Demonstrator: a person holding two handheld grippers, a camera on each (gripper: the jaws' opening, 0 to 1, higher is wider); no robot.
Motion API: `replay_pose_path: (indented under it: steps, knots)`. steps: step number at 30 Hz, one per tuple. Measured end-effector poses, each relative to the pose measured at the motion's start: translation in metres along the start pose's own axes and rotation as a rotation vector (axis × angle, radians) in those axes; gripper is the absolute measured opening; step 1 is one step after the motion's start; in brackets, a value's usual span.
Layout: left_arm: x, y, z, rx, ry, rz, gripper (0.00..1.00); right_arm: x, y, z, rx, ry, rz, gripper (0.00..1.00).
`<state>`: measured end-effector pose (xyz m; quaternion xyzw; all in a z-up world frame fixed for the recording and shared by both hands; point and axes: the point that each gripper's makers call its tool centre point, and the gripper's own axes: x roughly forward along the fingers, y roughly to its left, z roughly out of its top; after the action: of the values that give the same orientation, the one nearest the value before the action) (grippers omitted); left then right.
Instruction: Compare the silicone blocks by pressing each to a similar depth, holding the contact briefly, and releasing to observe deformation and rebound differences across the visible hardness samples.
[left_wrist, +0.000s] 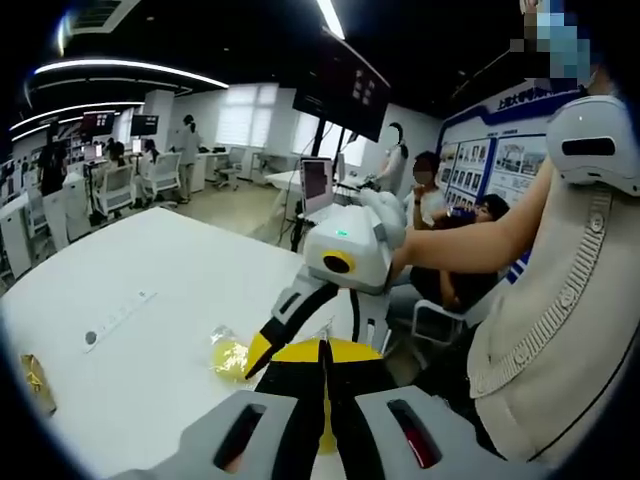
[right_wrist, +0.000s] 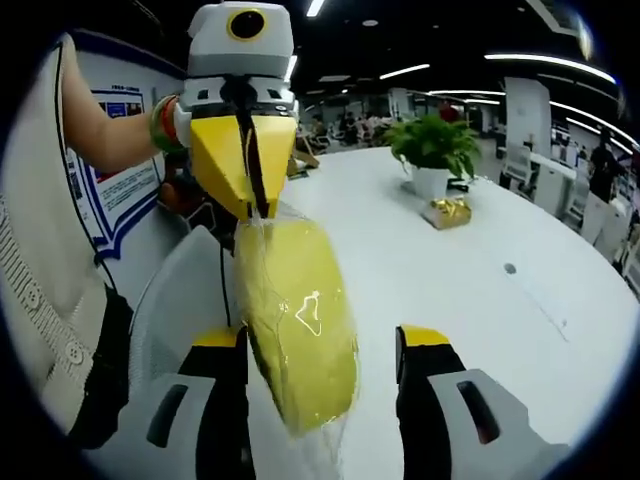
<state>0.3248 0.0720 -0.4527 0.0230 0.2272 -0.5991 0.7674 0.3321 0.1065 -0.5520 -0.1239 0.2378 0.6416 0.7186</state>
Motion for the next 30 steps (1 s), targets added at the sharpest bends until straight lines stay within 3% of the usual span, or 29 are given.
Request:
replay_pose_path:
  steps: [15,19,22,30]
  knots:
    - [-0.01,-0.011,-0.008,0.02,0.005,-0.001,0.0,0.009,0.024,0.002,-0.075,-0.004,0.071,0.29]
    - [-0.012,-0.014,-0.009,0.015,-0.001,0.001,0.0,0.009,0.027,0.003,-0.084,0.003,0.065,0.25]
    - [-0.013,-0.015,-0.009,0.014,-0.004,0.002,0.0,0.009,0.023,0.004,-0.162,-0.004,0.024,0.22]
    - [-0.013,-0.016,-0.008,0.017,-0.013,0.002,0.0,0.008,0.022,0.007,-0.182,-0.001,-0.012,0.15]
